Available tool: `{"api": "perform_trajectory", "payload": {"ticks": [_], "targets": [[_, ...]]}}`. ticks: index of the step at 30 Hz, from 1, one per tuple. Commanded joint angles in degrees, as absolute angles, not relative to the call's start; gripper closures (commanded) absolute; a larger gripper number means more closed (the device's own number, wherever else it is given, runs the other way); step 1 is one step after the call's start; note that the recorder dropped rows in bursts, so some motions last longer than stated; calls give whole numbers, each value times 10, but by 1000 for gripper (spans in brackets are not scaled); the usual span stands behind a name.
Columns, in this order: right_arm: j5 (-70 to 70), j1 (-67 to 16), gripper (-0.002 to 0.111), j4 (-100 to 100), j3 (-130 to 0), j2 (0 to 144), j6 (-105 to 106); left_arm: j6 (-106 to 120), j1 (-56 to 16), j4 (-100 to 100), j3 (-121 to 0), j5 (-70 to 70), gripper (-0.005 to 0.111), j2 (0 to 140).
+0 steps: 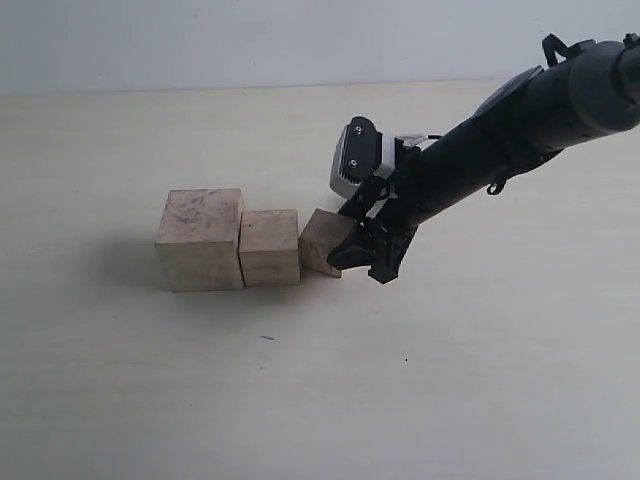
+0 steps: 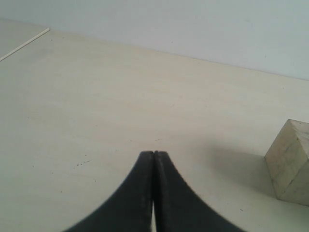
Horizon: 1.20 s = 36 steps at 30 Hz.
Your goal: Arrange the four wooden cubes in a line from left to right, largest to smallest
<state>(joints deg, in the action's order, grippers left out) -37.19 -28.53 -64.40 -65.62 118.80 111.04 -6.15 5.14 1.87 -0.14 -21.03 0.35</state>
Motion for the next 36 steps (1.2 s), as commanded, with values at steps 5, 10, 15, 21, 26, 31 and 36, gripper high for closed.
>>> {"api": "perform_trajectory", "payload": {"ticks": [5, 10, 15, 21, 26, 31, 36], "targets": [[-373, -283, 95, -629, -655, 1187, 1111, -62, 50, 24, 0, -208, 107, 0], [-382, -283, 108, -546, -655, 1187, 1134, -62, 50, 24, 0, -208, 107, 0], [-398, -283, 108, -563, -655, 1187, 1206, -62, 50, 24, 0, -208, 107, 0], [-381, -283, 108, -562, -670, 1192, 1210, -62, 50, 24, 0, -208, 107, 0], [-413, -283, 108, -555, -691, 1199, 1209, -62, 50, 24, 0, -208, 107, 0], [-428, -283, 108, -570, -695, 1210, 1208, -62, 50, 24, 0, -208, 107, 0], [-432, -283, 108, -608, -695, 1210, 1208, -62, 50, 24, 0, -208, 107, 0]]}}
